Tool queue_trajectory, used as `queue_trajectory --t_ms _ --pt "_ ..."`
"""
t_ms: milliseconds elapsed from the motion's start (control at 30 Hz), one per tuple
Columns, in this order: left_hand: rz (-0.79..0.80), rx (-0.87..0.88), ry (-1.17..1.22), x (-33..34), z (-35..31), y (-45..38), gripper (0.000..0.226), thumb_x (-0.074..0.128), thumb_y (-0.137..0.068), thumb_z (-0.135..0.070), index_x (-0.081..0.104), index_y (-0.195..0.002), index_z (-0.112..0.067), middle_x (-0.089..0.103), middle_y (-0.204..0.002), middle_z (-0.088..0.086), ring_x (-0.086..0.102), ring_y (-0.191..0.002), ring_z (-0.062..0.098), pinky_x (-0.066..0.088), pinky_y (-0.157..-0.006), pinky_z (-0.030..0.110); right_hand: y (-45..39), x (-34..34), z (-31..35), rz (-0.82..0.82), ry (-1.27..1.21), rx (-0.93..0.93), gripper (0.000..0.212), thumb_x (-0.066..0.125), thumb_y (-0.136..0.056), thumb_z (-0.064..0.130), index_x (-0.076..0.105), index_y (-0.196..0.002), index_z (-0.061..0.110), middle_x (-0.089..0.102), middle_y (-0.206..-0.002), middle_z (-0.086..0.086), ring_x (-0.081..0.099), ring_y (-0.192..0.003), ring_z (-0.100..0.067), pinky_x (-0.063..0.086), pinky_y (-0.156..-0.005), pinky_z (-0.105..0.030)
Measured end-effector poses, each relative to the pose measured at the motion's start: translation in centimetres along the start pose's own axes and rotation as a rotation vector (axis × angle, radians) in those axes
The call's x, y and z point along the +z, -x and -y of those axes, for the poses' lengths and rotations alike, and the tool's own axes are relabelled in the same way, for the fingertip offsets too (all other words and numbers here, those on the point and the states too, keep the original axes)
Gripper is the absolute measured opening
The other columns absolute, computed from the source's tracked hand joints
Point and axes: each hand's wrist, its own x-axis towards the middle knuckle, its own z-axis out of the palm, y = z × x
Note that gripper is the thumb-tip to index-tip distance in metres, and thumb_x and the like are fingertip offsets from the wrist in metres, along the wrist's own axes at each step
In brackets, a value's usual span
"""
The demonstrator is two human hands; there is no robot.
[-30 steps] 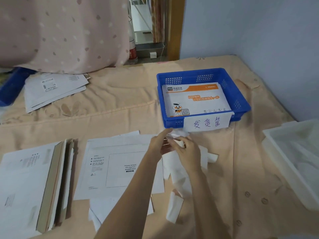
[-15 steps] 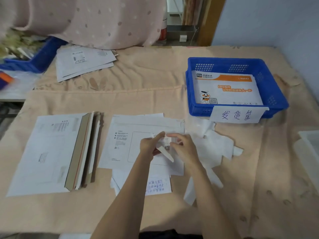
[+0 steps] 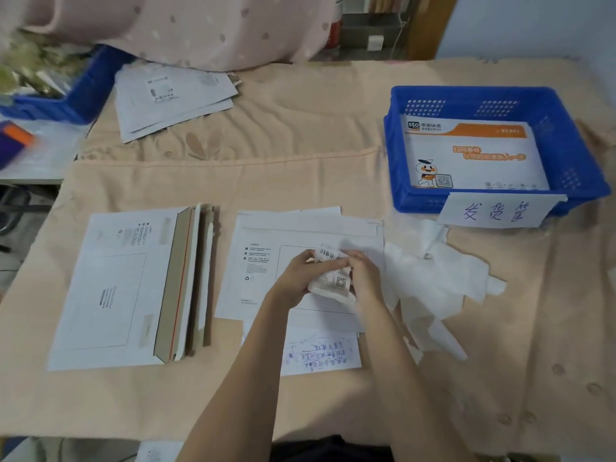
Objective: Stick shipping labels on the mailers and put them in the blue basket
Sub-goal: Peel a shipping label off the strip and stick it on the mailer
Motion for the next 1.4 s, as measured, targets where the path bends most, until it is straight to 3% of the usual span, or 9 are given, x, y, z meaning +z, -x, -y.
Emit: queue_trajectory --t_ms 67,100,167,233,300,367,533,967,1400 --pt "0.052 0.044 0.046 -0.6 0.1 -0.2 0.056 0.087 -0.062 -0.027 0.059 -0.107 -0.008 0.069 -0.104 0.014 0.068 -0.093 0.029 0.053 -0.084 0.040 -0.4 0.8 0.2 -0.033 -0.054 0.057 0.017 0.053 -0.087 0.003 0.067 -0.083 0.011 0.066 -0.089 -0.011 0.063 -0.082 -0.026 0.049 -0.049 -0.020" --pt "0.030 0.066 0.051 -0.8 0.1 -0.3 0.040 0.084 -0.066 -0.026 0.060 -0.097 -0.014 0.069 -0.096 0.011 0.068 -0.084 0.025 0.054 -0.075 0.034 -0.7 1.0 0.0 -0.052 -0.052 0.063 0.014 0.056 -0.087 0.006 0.067 -0.080 0.011 0.066 -0.084 -0.010 0.063 -0.079 -0.025 0.049 -0.049 -0.020" --pt "-0.100 0.120 0.055 -1.0 0.0 -0.6 0.016 0.076 -0.079 -0.021 0.060 -0.079 -0.019 0.068 -0.080 0.004 0.063 -0.066 0.015 0.049 -0.057 0.021 -1.9 1.3 -0.7 -0.099 0.017 0.012 0.016 0.062 -0.085 0.011 0.065 -0.070 0.015 0.067 -0.078 -0.006 0.065 -0.080 -0.027 0.052 -0.062 -0.031" --pt "-0.270 0.167 0.041 -1.4 0.4 -1.4 0.018 0.072 -0.084 -0.020 0.061 -0.070 -0.017 0.064 -0.068 0.001 0.057 -0.054 0.011 0.045 -0.051 0.018 -2.6 1.4 -1.2 -0.159 0.162 -0.070 0.019 0.065 -0.085 0.016 0.064 -0.066 0.020 0.068 -0.077 -0.004 0.066 -0.084 -0.028 0.052 -0.076 -0.040" --pt "-0.388 0.180 -0.037 -1.7 1.0 -2.3 0.022 0.072 -0.083 -0.026 0.064 -0.065 -0.016 0.065 -0.064 0.003 0.058 -0.055 0.015 0.049 -0.060 0.028 -2.7 1.6 -1.5 -0.214 0.263 -0.143 0.015 0.063 -0.087 0.019 0.064 -0.072 0.020 0.067 -0.076 -0.001 0.065 -0.079 -0.024 0.052 -0.076 -0.038" --pt "-0.460 0.158 -0.191 -1.9 1.4 -2.9 0.024 0.072 -0.080 -0.030 0.064 -0.058 -0.022 0.068 -0.061 -0.002 0.062 -0.059 0.013 0.045 -0.066 0.027 -2.7 1.7 -1.6 -0.271 0.342 -0.207 0.007 0.062 -0.087 0.021 0.065 -0.081 0.020 0.066 -0.077 0.003 0.065 -0.077 -0.021 0.051 -0.074 -0.035" --pt "-0.536 0.155 -0.467 -1.7 1.4 -3.3 0.020 0.070 -0.076 -0.040 0.062 -0.070 -0.023 0.068 -0.065 -0.008 0.064 -0.063 0.011 0.040 -0.057 0.024 -3.3 1.9 -2.4 -0.304 0.494 -0.287 0.008 0.063 -0.089 0.027 0.067 -0.083 0.023 0.068 -0.082 0.005 0.062 -0.078 -0.016 0.042 -0.065 -0.026" --pt "-0.627 0.124 -0.648 -1.7 1.5 -4.4 0.033 0.060 -0.082 -0.053 0.057 -0.067 -0.024 0.065 -0.065 -0.010 0.064 -0.069 0.018 0.040 -0.058 0.026 -3.8 2.1 -2.7 -0.358 0.629 -0.213 0.006 0.066 -0.083 0.027 0.064 -0.088 0.023 0.062 -0.072 0.015 0.060 -0.074 -0.010 0.036 -0.067 -0.023" --pt "-0.675 0.113 -0.763 -1.4 1.2 -4.8 0.026 0.059 -0.084 -0.049 0.065 -0.080 -0.024 0.070 -0.082 -0.007 0.063 -0.076 0.020 0.043 -0.063 0.026 -4.2 2.4 -3.0 -0.403 0.670 -0.231 0.009 0.067 -0.083 0.027 0.063 -0.087 0.020 0.064 -0.075 0.013 0.063 -0.075 -0.011 0.037 -0.063 -0.023"
